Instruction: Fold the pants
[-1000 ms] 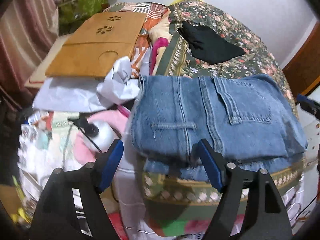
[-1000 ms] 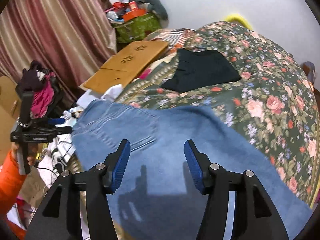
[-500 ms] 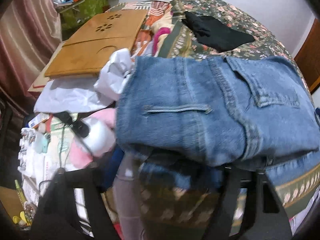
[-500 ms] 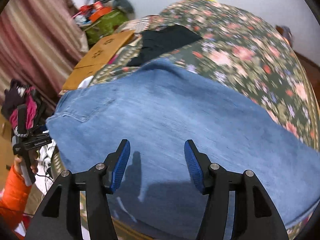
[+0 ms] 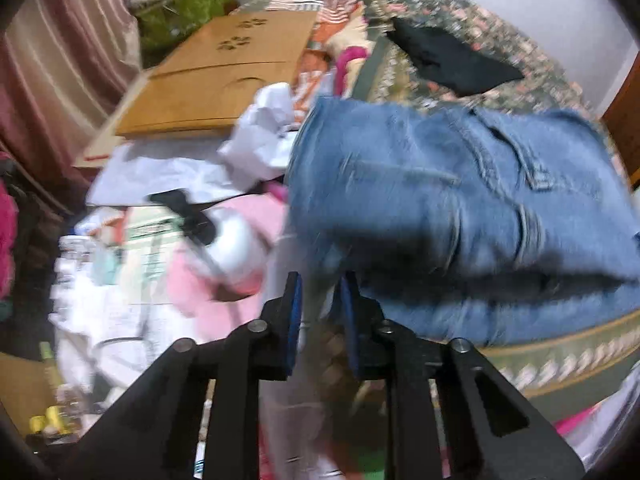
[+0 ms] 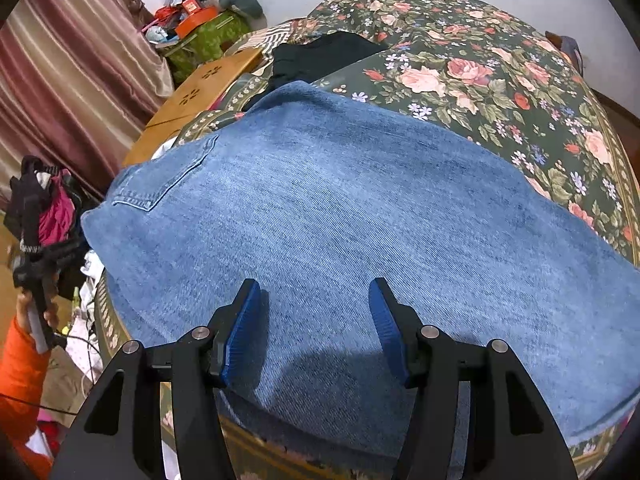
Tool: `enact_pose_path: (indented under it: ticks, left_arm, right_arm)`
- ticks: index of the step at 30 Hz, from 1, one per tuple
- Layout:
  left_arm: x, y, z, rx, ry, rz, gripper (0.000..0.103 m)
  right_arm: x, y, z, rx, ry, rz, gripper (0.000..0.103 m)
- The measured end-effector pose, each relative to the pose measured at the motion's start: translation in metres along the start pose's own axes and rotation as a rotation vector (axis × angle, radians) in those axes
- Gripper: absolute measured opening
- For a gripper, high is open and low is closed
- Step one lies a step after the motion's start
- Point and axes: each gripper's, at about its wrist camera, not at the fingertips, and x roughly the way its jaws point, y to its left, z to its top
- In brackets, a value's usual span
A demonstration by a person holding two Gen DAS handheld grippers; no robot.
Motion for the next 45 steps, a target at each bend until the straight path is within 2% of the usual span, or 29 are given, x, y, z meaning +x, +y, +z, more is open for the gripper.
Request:
enact_pose_path:
  ticks: [4, 5, 7, 8, 9, 10, 14, 18, 20, 22, 24, 25, 26, 27, 29, 34, 37, 40, 43, 45]
  left_arm:
    - [-0.043, -0.001, 0.004, 0.015, -0.093, -0.087, 0.020]
    - [-0.054, -0.006, 0.007, 0.045, -0.125, -0.105, 0.023]
    - [-0.073, -0.024, 0.011, 0.129, -0.181, -0.092, 0.052]
    - [-0.077, -0.032, 0.011, 0.154, -0.198, -0.070, 0.083]
    - [-0.081, -0.042, 0.011, 0.176, -0.225, -0.058, 0.093]
    - [-0.082, -0.051, 0.010, 0.202, -0.241, -0.061, 0.094]
    - [-0.065, -0.088, 0.005, 0.338, -0.211, -0.036, 0.094]
    - [-0.041, -0.120, -0.003, 0.471, -0.194, 0.046, 0.094]
    - [-0.034, -0.133, -0.004, 0.519, -0.218, 0.095, 0.093]
    - [-0.034, -0.143, -0.003, 0.556, -0.257, 0.115, 0.083]
    - [-0.036, -0.153, 0.000, 0.586, -0.267, 0.072, 0.059]
    - [-0.034, -0.156, 0.002, 0.593, -0.261, 0.046, 0.052]
    - [-0.034, -0.160, 0.004, 0.602, -0.254, 0.019, 0.033]
    - [-0.033, -0.163, 0.004, 0.610, -0.250, 0.005, 0.024]
    - [-0.033, -0.164, 0.008, 0.594, -0.245, -0.011, 0.014]
    - [-0.058, -0.154, 0.004, 0.535, -0.260, -0.122, 0.010]
    - [-0.059, -0.158, -0.006, 0.570, -0.260, -0.105, 0.010]
    - [-0.039, -0.155, -0.015, 0.545, -0.167, -0.127, 0.010]
    - [-0.029, -0.152, -0.021, 0.504, -0.149, -0.127, 0.017]
    - [-0.033, -0.150, -0.017, 0.487, -0.132, -0.127, 0.021]
  right_arm:
    - [-0.007, -0.002, -0.001, 0.014, 0.008, -0.016, 0.052]
    - [-0.009, -0.003, -0.001, 0.023, 0.012, -0.012, 0.052]
    - [-0.014, -0.002, -0.002, 0.023, 0.015, -0.008, 0.052]
    - [-0.016, 0.000, -0.003, 0.018, 0.011, -0.008, 0.052]
    - [-0.018, 0.001, -0.004, 0.016, 0.009, -0.007, 0.053]
    - [-0.021, 0.002, -0.004, 0.015, 0.007, -0.003, 0.053]
    - [-0.029, 0.008, -0.006, 0.010, -0.006, 0.018, 0.053]
    - [-0.030, 0.013, -0.006, -0.008, -0.005, 0.025, 0.053]
    - [-0.030, 0.016, -0.006, -0.019, -0.008, 0.031, 0.053]
    - [-0.030, 0.021, -0.007, -0.033, -0.009, 0.037, 0.053]
    - [-0.030, 0.025, -0.008, -0.048, -0.010, 0.042, 0.053]
    - [-0.029, 0.028, -0.009, -0.054, -0.009, 0.048, 0.053]
    - [-0.029, 0.029, -0.009, -0.057, -0.009, 0.052, 0.053]
    - [-0.028, 0.029, -0.009, -0.060, -0.008, 0.054, 0.053]
    - [-0.027, 0.030, -0.009, -0.062, -0.009, 0.053, 0.053]
    - [-0.031, 0.035, -0.009, -0.075, -0.020, 0.055, 0.053]
    - [-0.033, 0.037, -0.009, -0.083, -0.034, 0.041, 0.053]
    - [-0.028, 0.033, -0.013, -0.073, -0.032, 0.031, 0.053]
    - [-0.014, 0.024, -0.020, -0.039, 0.004, 0.033, 0.052]
    - [-0.018, 0.020, -0.024, -0.025, -0.026, 0.046, 0.052]
